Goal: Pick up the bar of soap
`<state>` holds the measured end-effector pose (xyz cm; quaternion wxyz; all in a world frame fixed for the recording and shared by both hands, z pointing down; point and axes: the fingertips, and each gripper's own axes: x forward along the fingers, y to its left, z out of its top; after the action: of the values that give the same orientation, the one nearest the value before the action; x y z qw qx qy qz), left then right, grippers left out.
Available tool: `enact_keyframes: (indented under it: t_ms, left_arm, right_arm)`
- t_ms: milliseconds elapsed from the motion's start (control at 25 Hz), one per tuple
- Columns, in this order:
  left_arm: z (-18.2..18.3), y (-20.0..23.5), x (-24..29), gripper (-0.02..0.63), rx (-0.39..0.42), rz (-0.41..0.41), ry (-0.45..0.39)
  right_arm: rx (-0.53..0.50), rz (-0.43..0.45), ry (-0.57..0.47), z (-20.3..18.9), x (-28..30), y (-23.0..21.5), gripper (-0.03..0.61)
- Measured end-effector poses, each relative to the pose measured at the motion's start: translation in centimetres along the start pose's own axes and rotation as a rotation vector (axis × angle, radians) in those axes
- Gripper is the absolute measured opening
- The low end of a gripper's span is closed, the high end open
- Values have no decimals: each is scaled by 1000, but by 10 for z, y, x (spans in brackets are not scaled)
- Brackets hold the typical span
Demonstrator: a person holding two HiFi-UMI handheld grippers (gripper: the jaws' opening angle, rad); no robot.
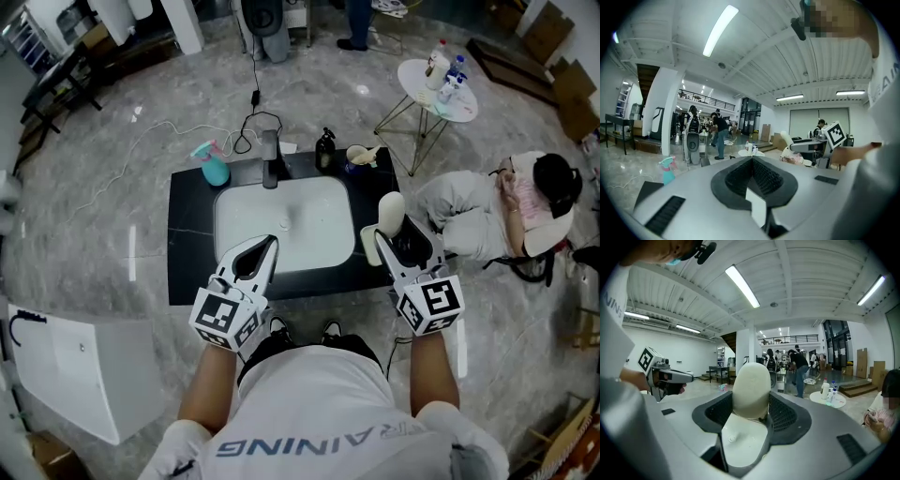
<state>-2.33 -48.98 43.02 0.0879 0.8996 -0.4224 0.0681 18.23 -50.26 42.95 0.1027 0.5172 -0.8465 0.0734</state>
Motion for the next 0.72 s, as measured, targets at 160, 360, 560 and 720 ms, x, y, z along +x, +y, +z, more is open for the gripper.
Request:
enact_keyframes:
  t_ms: [160, 360, 560, 720]
  left_arm:
    - [15, 1, -8, 8, 45, 2, -19]
    - [30, 3, -17, 8, 72, -4, -59]
    - [35, 1, -24, 8, 96, -15, -67]
    - [35, 3, -30, 8, 100, -17, -69]
  right_arm:
    - [-10, -9, -60, 27, -17, 11, 250]
    - [-42, -19, -114, 49, -30, 23, 250]
    - [-49, -19, -134, 57, -32, 33, 250]
    - [-40, 0, -140, 56, -32, 41, 250]
